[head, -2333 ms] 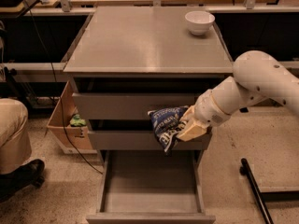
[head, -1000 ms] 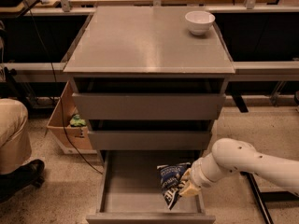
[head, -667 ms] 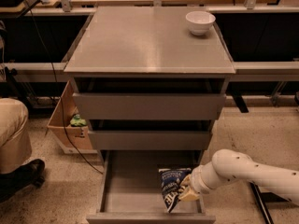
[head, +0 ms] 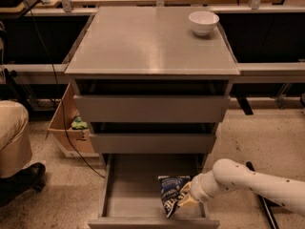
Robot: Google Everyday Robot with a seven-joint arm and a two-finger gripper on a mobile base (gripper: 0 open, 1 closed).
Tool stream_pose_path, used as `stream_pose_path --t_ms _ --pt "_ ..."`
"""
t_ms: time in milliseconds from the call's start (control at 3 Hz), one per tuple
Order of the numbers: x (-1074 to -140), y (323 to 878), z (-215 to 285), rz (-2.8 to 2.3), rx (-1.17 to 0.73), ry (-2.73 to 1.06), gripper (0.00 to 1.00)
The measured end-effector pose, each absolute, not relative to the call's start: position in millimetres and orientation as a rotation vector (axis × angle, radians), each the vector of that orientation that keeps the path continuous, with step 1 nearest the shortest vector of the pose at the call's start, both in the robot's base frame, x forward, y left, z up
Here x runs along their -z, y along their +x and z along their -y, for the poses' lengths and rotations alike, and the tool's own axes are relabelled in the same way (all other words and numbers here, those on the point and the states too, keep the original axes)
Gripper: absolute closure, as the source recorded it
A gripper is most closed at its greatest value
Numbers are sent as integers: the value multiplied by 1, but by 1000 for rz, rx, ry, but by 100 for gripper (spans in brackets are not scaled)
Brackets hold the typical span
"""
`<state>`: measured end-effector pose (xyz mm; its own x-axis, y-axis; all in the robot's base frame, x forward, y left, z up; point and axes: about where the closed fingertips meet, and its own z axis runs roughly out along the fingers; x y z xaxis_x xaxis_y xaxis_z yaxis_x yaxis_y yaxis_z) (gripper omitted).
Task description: Place blue chip bag into bottom drawer
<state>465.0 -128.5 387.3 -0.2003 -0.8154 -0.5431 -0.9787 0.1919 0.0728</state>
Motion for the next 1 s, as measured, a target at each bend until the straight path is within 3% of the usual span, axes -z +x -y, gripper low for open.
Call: stream_pose_path --t_ms 1000 --pt "-246 512 104 -2133 -680 -1579 100"
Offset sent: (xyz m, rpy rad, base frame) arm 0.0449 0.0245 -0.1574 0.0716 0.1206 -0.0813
